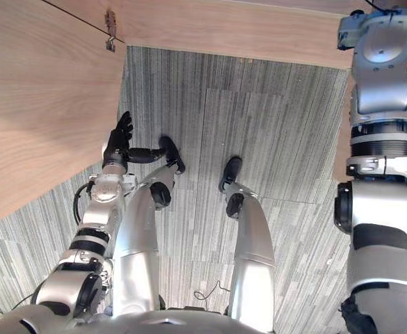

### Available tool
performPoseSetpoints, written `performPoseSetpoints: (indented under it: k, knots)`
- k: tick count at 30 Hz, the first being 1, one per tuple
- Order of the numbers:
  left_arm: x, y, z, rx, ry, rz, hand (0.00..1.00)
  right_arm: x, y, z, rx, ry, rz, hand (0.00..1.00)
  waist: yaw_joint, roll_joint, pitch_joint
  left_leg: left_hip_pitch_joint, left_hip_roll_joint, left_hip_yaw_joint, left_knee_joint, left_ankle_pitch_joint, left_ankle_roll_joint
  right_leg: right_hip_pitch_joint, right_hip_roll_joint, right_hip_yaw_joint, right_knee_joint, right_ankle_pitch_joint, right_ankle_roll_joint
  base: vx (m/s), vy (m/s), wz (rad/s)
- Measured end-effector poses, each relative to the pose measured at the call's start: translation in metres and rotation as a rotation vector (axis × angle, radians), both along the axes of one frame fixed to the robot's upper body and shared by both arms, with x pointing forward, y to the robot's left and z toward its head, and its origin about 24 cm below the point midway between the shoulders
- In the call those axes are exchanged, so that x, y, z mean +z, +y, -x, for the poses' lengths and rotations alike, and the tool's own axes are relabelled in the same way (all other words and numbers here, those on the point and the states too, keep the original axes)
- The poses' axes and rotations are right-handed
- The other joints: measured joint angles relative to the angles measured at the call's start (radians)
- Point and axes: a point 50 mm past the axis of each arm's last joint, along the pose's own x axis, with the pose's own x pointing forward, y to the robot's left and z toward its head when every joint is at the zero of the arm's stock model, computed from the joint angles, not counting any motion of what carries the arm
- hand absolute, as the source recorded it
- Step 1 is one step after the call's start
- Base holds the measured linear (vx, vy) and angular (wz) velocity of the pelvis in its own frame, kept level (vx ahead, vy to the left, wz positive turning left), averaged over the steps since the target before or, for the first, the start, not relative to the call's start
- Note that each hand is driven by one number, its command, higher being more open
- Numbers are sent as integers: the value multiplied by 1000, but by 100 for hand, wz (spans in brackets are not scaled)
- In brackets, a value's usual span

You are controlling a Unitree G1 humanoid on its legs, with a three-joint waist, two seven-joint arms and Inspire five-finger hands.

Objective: Walk over to the cabinet, pick up the folder, carry it to the office cabinet, place the folder inside the office cabinet, then close the office cabinet door

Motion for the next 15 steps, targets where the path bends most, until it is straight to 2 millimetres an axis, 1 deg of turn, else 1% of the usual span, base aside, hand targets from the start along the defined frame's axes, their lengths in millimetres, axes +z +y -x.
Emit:
performPoseSetpoints:
  k: [4, 7, 8, 9, 11, 12, 13, 14, 15]
  knots:
    - [-4, -4, 2, -3, 10, 18, 100, 2, 3, 4, 45, -55, -63, 0, -2, -2, 19, 1, 6, -5, 13, 2, 0, 1, 2, 0, 16, 0, -1, 0, 0, 0]
    - [-8, -10, 3, -16, 20, 32, 100, -15, 2, 14, 86, -92, -102, 0, 1, -6, 25, 6, 14, -16, 33, 1, 0, 10, 5, 0, 40, -1, -1, -7, 11, 4]
    - [-9, -10, 4, -17, 25, 31, 100, -27, 3, 17, 120, -108, -131, 0, -3, -11, 27, 21, 15, -17, 36, 0, -1, 23, 5, 1, 46, -3, -3, 0, 0, 0]
    - [-10, -11, 4, -19, 28, 31, 100, -34, 3, 19, 126, -108, -137, 0, -3, -13, 28, 31, 16, -17, 37, -1, -2, 31, 5, 2, 49, -4, -4, 0, 0, 0]
    - [-13, -13, 7, -27, 38, 22, 100, -66, 4, 30, 149, -101, -162, 0, -8, -14, 29, 73, 15, -16, 42, -7, -3, 73, 5, 10, 53, -19, -8, 0, 0, 0]
    - [-14, -13, 8, -29, 41, 17, 100, -74, 5, 34, 156, -100, -170, 0, -11, -15, 29, 87, 15, -15, 44, -10, -3, 87, 5, 11, 53, -22, -7, 0, 0, 0]
    - [-20, -13, 11, -29, 62, 7, 100, -93, 10, 39, 175, -73, -189, 0, -21, -15, 29, 120, 18, -15, 51, -28, -16, 121, 7, 12, 48, -30, -5, -12, 26, -6]
    - [-25, -14, 14, -30, 80, 9, 100, -109, 14, 44, 187, -47, -204, 0, -30, -17, 27, 150, 20, -14, 52, -35, -16, 154, 8, 14, 45, -36, -2, -11, 30, -6]
    - [-29, -14, 17, -34, 92, 2, 100, -120, 16, 50, 198, -34, -212, 0, -35, -19, 25, 175, 19, -14, 51, -42, -16, 180, 9, 14, 39, -41, 4, 12, 31, -7]
